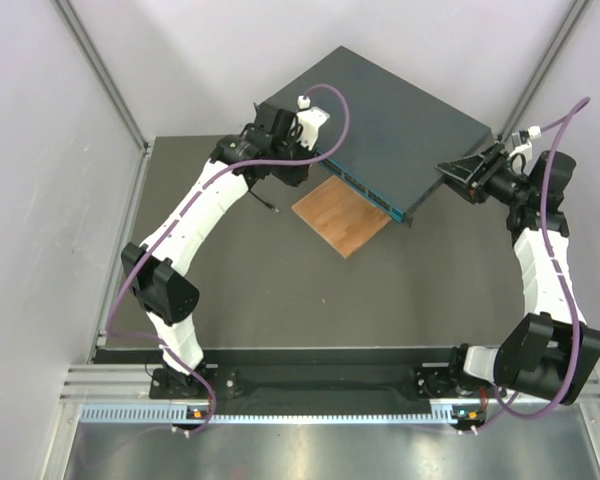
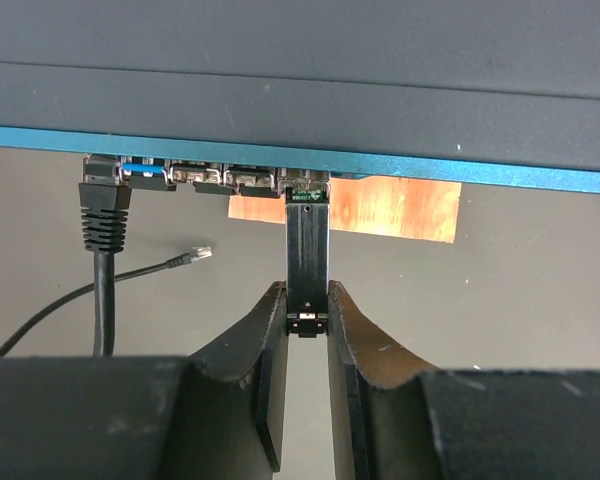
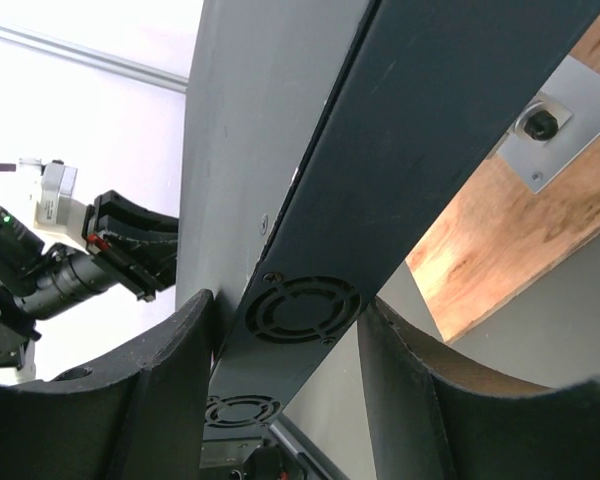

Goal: Insert the plug into the switch port

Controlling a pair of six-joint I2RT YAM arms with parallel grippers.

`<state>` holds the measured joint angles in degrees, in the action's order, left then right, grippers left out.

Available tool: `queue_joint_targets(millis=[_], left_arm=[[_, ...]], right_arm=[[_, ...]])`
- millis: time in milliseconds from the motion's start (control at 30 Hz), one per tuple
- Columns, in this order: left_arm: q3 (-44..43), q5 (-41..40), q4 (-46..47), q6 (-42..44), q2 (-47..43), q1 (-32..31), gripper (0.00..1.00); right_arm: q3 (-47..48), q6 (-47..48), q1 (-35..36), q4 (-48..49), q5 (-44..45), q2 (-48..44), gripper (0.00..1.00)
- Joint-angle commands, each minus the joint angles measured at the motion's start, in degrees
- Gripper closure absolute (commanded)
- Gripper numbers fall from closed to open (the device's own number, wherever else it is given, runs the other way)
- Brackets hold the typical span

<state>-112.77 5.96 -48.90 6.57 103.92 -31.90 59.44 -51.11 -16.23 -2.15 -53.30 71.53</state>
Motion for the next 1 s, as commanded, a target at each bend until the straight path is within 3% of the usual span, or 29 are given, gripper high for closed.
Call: queue_joint_targets(millis=[0,500,967], left_arm=[[-2.45,0.46,2.68,2.66,-1.53,0.0,1.0],[-7.64,-2.09,-3.56,2.75,4.53,0.0,1.0],[-11.77,0.02,1.97,-0.06,4.01,-0.09,1.0]], right_arm=[[4.81,9.54,2.43,0.14,-0.67,0.45,1.0],[7.36,11.12,2.52,-2.06,-0.67,0.98,1.0],[7.18,11.91,2.61,-2.42,-1.19,1.51,1.0]])
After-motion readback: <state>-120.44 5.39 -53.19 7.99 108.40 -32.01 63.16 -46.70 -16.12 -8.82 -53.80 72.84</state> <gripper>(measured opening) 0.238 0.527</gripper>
